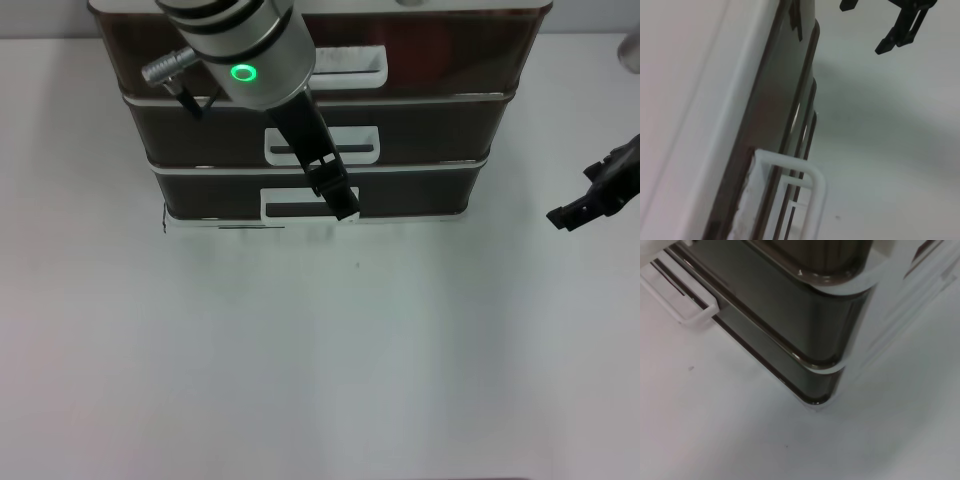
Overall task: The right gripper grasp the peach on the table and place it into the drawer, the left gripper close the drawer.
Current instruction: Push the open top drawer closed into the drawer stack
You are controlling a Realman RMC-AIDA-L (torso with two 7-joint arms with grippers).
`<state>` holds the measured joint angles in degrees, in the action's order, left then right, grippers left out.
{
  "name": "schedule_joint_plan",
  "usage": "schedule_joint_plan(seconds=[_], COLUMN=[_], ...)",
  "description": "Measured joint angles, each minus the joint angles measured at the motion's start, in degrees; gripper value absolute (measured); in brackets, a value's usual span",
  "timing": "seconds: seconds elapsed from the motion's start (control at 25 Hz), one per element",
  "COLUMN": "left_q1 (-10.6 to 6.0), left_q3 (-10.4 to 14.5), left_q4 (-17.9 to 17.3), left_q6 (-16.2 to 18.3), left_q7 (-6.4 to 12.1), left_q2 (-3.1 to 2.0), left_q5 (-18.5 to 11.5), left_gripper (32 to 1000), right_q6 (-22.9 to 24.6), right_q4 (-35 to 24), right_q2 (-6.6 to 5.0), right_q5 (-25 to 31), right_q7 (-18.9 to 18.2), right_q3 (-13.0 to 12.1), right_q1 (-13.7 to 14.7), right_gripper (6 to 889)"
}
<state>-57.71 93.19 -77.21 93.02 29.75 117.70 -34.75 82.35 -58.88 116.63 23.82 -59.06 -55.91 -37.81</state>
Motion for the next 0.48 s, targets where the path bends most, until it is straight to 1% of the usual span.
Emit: schedule_joint_plan(seconds=[0.24, 0.48], left_q1=[0.23, 0.33], left_q3=[0.0, 0.3], left_q4=[0.0, 0.1], left_q6=[-0.5, -0.3], left_q7=[0.03, -0.1], left_q2=[0.05, 0.17], left_q5=[1.6, 1.3], left_gripper=[815, 815], right_q6=[-0.1, -0.7], right_q4=[0.0, 0.0], right_q2=[0.0, 0.0], right_q5=[0.0, 0.0], right_q7=[0.0, 0.0], right_q3=[0.1, -0.1], right_q1=[0.0, 0.0], right_gripper=[866, 866])
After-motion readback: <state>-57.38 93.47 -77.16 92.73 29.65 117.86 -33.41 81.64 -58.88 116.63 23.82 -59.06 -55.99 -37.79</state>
